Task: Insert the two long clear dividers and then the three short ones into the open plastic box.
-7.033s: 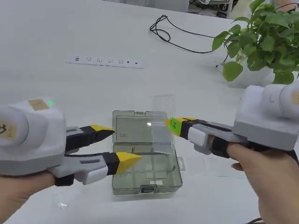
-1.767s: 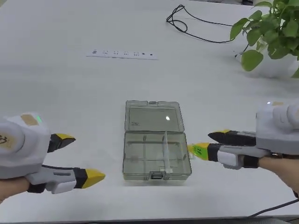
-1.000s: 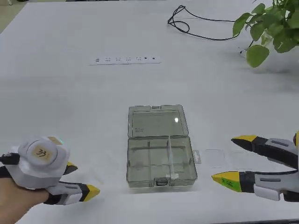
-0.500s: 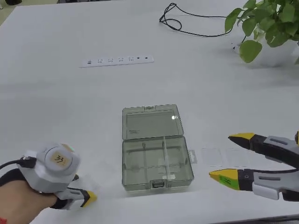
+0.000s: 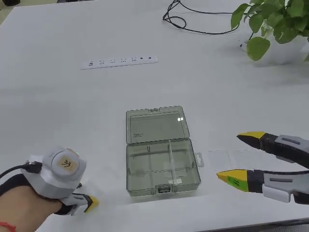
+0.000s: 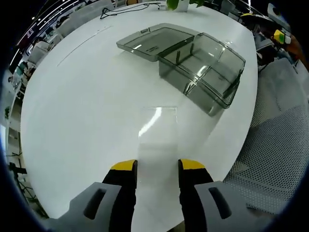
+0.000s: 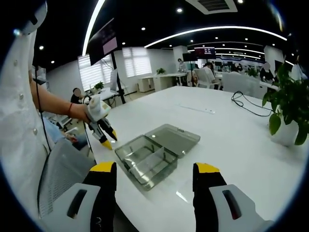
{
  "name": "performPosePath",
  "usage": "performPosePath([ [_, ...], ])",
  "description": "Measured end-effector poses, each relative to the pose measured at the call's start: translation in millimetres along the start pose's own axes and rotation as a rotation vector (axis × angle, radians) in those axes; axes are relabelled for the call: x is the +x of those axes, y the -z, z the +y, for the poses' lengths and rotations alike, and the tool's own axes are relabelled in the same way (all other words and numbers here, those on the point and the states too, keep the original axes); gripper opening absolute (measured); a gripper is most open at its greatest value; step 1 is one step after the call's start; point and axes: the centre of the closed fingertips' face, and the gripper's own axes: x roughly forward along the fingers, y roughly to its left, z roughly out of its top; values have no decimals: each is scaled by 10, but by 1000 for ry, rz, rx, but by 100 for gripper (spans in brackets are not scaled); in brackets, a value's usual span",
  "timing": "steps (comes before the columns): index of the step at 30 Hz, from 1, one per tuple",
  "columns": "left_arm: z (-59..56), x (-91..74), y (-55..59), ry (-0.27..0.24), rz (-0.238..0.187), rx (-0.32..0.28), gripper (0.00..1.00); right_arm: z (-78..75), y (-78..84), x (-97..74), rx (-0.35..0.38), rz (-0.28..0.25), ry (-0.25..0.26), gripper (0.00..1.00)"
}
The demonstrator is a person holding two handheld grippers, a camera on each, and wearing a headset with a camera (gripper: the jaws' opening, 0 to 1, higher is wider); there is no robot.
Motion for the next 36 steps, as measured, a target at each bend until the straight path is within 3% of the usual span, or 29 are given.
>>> performPosePath([
  [12,-20,-13,0,21,47,24,32,-5,-15,-14,-1,-4,16,64],
  [20,-19,-16,-7,52,64,-1,31,14,-26,-19,-4,-5,17,64],
  [29,-56,-36,-21,70,34,-41,30,39,-3,-24,-7,7,17,64],
  [36,-122,-95,-46,90,-31,-120,30,72,-28,-7,-16,16,11,64],
])
